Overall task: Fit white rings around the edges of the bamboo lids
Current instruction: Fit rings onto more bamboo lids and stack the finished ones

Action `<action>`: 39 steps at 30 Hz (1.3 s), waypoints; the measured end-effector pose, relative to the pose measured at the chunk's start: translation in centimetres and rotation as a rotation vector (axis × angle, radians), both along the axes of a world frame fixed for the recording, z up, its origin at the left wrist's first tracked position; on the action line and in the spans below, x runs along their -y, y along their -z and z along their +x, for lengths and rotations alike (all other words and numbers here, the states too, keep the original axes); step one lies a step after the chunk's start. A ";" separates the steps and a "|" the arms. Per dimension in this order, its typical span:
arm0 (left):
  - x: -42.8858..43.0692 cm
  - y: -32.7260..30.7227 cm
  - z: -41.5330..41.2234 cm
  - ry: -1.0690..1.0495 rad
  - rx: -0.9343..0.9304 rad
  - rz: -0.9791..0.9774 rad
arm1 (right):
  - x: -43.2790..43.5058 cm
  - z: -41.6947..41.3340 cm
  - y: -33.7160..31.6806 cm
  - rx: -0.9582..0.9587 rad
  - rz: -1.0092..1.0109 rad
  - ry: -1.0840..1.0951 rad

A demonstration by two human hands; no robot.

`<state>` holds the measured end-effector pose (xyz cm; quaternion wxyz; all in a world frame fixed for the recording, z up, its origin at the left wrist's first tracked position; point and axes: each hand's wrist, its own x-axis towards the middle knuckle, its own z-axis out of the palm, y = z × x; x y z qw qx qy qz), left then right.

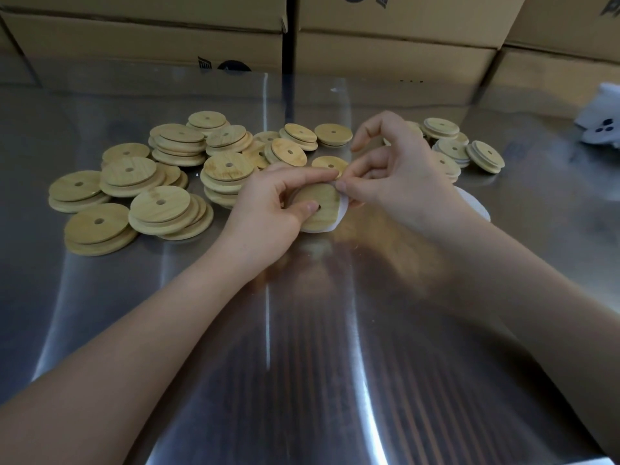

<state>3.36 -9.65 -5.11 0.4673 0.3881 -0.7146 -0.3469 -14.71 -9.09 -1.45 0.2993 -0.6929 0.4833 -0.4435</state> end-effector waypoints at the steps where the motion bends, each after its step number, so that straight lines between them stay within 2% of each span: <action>1: 0.0 0.0 0.0 0.005 -0.019 0.014 | 0.0 0.1 0.1 0.009 -0.006 0.012; 7: -0.3 -0.4 0.0 0.009 -0.204 0.116 | -0.5 1.2 0.6 -0.049 -0.137 0.109; 13: -0.5 -0.5 0.0 -0.006 -0.208 0.099 | -0.9 1.9 1.1 -0.057 -0.255 0.164; 19: -0.3 -0.9 -0.1 -0.034 -0.171 0.071 | -0.3 1.1 0.7 0.110 -0.067 0.128; 25: -0.3 -0.6 -0.1 0.006 -0.246 0.158 | 0.3 -0.1 -0.1 0.250 0.155 -0.018; 36: 0.0 -0.2 0.3 0.080 -0.322 0.232 | -0.2 0.5 0.2 0.193 0.040 0.012; 39: 0.0 -0.2 0.4 0.078 -0.310 0.234 | -0.4 0.8 0.4 0.128 -0.027 0.048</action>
